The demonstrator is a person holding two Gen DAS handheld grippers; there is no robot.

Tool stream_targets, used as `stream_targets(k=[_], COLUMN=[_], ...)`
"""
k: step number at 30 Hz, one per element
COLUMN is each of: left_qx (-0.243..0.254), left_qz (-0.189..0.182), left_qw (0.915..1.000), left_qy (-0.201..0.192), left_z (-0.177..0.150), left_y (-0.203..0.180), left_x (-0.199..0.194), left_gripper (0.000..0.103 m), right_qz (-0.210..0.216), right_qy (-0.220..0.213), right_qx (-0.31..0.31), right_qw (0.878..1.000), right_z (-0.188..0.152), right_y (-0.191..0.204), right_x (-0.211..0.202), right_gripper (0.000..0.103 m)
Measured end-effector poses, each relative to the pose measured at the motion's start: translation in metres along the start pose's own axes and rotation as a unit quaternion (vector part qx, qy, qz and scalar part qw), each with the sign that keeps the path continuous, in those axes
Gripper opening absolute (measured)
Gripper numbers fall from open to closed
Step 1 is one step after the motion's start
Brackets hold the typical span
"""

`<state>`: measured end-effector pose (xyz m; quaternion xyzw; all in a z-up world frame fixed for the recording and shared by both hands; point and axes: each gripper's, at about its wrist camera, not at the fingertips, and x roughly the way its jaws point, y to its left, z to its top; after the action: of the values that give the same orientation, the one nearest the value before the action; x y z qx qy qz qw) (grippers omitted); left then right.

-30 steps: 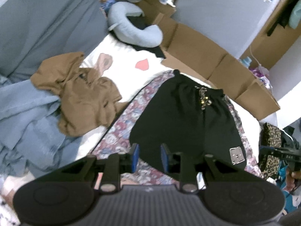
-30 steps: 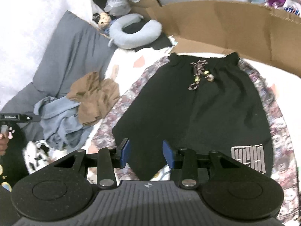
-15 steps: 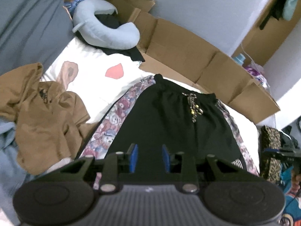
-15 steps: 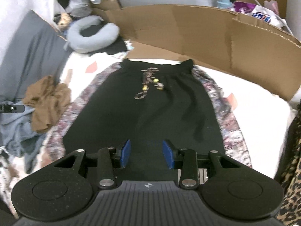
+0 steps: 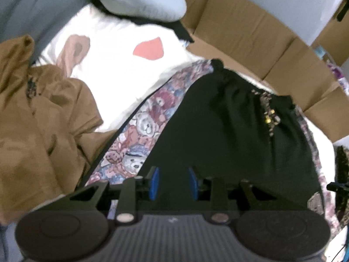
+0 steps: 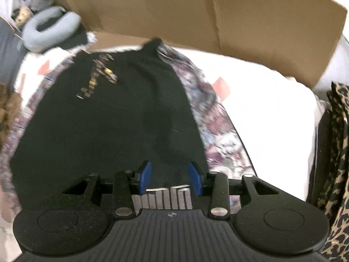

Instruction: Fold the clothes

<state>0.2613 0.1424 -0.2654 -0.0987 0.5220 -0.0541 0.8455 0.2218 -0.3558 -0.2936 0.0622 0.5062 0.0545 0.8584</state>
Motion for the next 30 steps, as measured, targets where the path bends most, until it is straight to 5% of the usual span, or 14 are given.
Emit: stream_targets(k=[11,15,24,30], left_qx=[0.015,-0.018,0.016,0.046], left_qz=[0.025,0.050,0.004,-0.016], left_qw=[0.9995,0.9985,0.9978,0.9961], left_qy=[0.008,-0.011,-0.065,-0.074], left_z=[0.024,0.029,0.043,0.063], left_y=[0.024,0.044,0.013,-0.023], left_x=[0.085,0.093,0.057,0.083], left_gripper=[0.024,0.002,0.014,0.015], right_qz=[-0.040,-0.042,-0.042,-0.041], right_qy=[0.005,-0.003,-0.031,-0.050], right_qx=[-0.029,-0.052,-0.053,-0.056], right_qw=[0.999,0.998,0.997,0.996], right_z=[-0.021,-0.022,-0.015,-0.006], right_y=[-0.035,-0.036,-0.038,-0.032], right_x=[0.052,0.050,0.038,0.036], right_gripper=[0.045,0.045,0.045,0.045])
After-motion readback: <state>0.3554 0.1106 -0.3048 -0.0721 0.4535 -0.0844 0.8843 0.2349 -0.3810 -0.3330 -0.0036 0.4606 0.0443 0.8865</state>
